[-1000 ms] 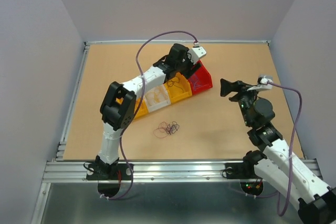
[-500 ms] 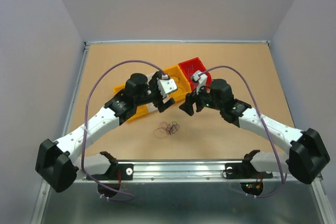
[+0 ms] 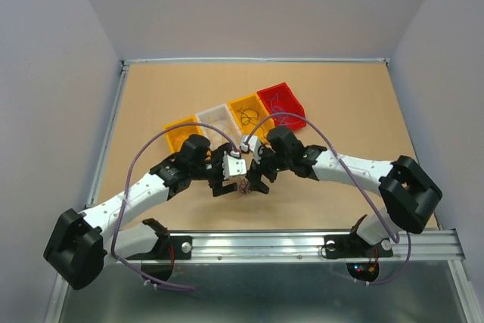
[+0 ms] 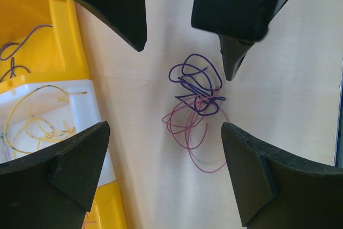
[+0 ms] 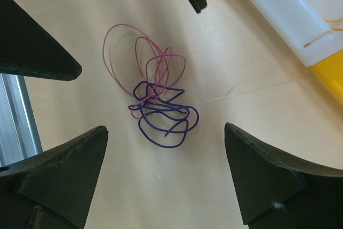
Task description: Untangle the cables
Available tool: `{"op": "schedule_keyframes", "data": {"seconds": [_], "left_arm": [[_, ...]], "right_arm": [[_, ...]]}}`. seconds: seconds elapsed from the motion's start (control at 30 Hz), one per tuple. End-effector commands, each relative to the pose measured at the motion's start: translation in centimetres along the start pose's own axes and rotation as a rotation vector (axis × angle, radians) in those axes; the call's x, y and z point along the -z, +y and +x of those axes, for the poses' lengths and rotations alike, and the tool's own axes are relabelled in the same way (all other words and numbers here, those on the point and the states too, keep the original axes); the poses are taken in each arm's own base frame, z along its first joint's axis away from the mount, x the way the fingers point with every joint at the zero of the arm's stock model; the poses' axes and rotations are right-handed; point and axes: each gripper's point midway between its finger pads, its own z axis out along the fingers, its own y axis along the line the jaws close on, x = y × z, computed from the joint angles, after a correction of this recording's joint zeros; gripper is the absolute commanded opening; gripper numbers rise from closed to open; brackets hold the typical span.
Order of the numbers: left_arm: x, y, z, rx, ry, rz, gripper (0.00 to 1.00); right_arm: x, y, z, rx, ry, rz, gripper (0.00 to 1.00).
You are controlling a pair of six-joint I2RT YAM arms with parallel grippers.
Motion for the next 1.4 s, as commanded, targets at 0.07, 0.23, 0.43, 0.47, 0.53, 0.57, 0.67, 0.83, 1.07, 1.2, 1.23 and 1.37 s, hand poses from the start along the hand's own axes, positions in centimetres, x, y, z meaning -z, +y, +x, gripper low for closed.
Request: {"op": "schedule_keyframes", "data": {"seconds": [0.07,0.23,0.43,0.47,0.53,0.57,0.67,0.83,1.07,1.2,1.23,1.37], "left_arm": [[-0.5,-0.3,0.8,-0.026,0.026,0.032,0.96],[-0.9,0.4,1.8,-0.001,0.058,0.003,0.95],[-0.6,1.2,2.1,0.024,0.047,-0.005,0.95],[-0.6,1.2,2.2,0.023,0.046,-0.002,0.95],[-0.7,1.2,2.2,0.024,0.043,0.003,0.95],[-0.7,1.2,2.3,0.022,0.045,0.006,0.94],[-0.8,1.1,2.3,-0.010,0.037,0.017,0.94],[-0.7,1.2,1.7,-0.037,-0.007,0.006,0.94],[0.9,2.0,-0.9,-0.068,-0.131,-0.074,0.96],[2.3,1.7,-2.9,-0.129,-0.239,-0.124,0.99],[2.6,1.7,-3.1,-0.135,-0.254,-0.133,0.99],[3.5,1.4,-4.6,-0.148,-0.318,-0.148,0.99]], "right_arm": [[-1.9,0.0,-0.7,0.069,0.026,-0.026,0.92],[-3.2,-0.4,0.6,0.043,0.072,-0.026,0.87],[-3.7,-0.9,0.9,0.031,0.089,-0.005,0.42],[-3.4,-0.7,0.9,0.035,0.083,-0.004,0.35],[-2.6,-0.2,0.2,0.050,0.045,-0.019,0.24],[-1.6,0.2,-1.0,0.066,0.000,-0.013,0.21],[-0.3,1.1,-1.8,0.090,-0.070,-0.026,0.10],[1.5,1.9,-3.2,0.113,-0.160,-0.018,0.01],[3.9,1.2,-6.5,0.059,-0.283,0.082,0.00],[7.3,0.1,-10.2,-0.018,-0.427,0.209,0.01],[8.1,0.0,-10.9,-0.032,-0.458,0.225,0.00],[10.9,0.6,-13.3,-0.068,-0.567,0.244,0.01]]}}
